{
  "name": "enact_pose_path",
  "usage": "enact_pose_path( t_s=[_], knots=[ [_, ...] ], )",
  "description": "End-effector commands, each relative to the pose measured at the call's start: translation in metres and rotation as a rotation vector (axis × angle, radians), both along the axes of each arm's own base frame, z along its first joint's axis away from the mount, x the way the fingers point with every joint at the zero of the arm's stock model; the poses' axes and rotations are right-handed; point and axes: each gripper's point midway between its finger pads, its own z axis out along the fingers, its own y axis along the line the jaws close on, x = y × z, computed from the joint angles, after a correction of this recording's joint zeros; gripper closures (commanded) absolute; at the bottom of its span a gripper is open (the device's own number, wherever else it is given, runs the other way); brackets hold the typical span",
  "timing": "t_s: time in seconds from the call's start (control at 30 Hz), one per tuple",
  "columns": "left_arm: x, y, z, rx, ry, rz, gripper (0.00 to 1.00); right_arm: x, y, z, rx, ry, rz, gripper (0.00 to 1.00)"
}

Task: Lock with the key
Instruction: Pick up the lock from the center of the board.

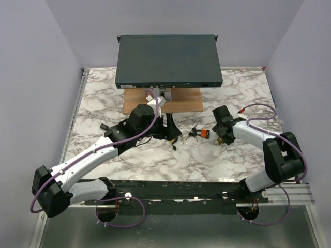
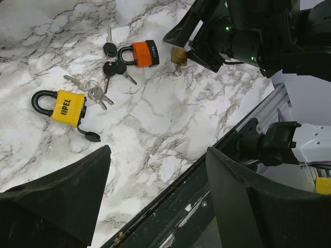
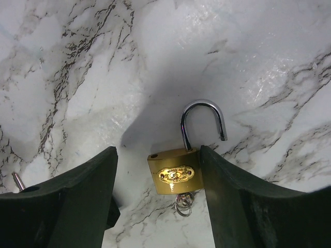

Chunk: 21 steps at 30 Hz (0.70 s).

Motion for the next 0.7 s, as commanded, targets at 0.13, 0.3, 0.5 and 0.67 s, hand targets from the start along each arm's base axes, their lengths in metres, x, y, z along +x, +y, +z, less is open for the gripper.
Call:
enact_pose_path(
  t_s=[0.13, 0.3, 0.5, 0.67],
  knots=[
    [-0.002, 0.004, 0.011, -0.017, -0.015, -0.008, 0.28, -0.044, -0.002, -0.029, -0.049, 0.133, 0.004, 0.34],
    [-0.002, 0.004, 0.012, -0.021, -0.012, -0.006, 0.28, -0.058, -0.006, -0.036, -0.05, 0.161, 0.01, 0.34],
    [-0.003, 0.004, 0.011, -0.019, -0.004, -0.004, 0.28, -0.064, -0.006, -0.034, -0.052, 0.163, 0.032, 0.39],
    [-0.001, 0.003, 0.011, -0.019, -0.001, 0.001, 0.28, -0.067, -0.005, -0.032, -0.078, 0.177, 0.057, 0.4]
  ],
)
